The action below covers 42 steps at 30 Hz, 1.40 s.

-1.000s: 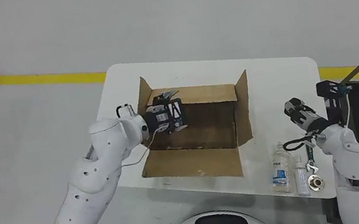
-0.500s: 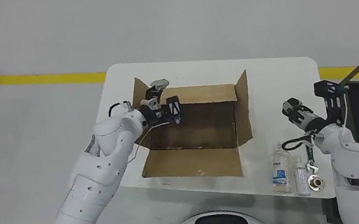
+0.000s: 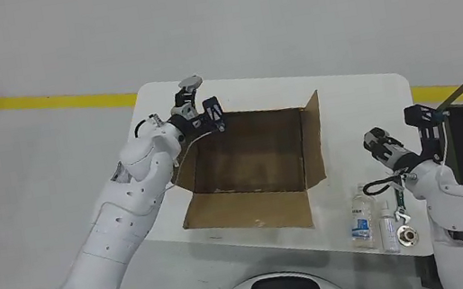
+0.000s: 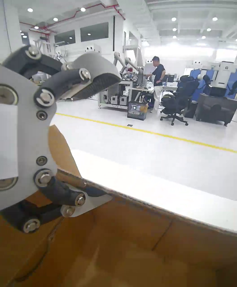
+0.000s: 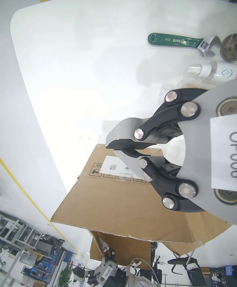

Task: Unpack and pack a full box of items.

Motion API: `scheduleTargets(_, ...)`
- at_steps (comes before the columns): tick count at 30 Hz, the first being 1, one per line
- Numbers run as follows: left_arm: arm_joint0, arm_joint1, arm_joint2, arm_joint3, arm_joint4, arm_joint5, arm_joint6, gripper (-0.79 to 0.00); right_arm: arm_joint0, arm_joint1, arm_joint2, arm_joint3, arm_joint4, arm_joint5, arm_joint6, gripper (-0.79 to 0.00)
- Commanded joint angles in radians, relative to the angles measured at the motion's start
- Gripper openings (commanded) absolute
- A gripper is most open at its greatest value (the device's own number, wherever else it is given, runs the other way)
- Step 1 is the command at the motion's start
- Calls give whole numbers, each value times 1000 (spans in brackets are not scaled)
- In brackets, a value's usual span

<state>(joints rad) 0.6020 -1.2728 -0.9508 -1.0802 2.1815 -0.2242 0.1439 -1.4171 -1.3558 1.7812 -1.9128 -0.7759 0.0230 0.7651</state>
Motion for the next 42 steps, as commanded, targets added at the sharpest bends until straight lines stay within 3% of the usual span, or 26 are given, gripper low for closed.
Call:
scheduleTargets(1,-18,-10,3,23,-34,19,-5,0,-1,2,-3,1,0,2,-1,-785)
scheduleTargets(12,-128,-68,60,196,-94,123,-19,0,-4,15,-15,0,1,12,-5,-785)
scheduleTargets(20,-201,-106,113,306,-74,142,-13,0,-7,23,-22,1,6,22,-11,-785)
scheduleTargets(31,-256,-163,171,464,-75,184,-10,0,-4,35,-22,4,8,29,-22,-785)
scheduleTargets(42,-287,-206,202,563,-71,228,10,0,-7,47,-19,5,18,36,-29,-785)
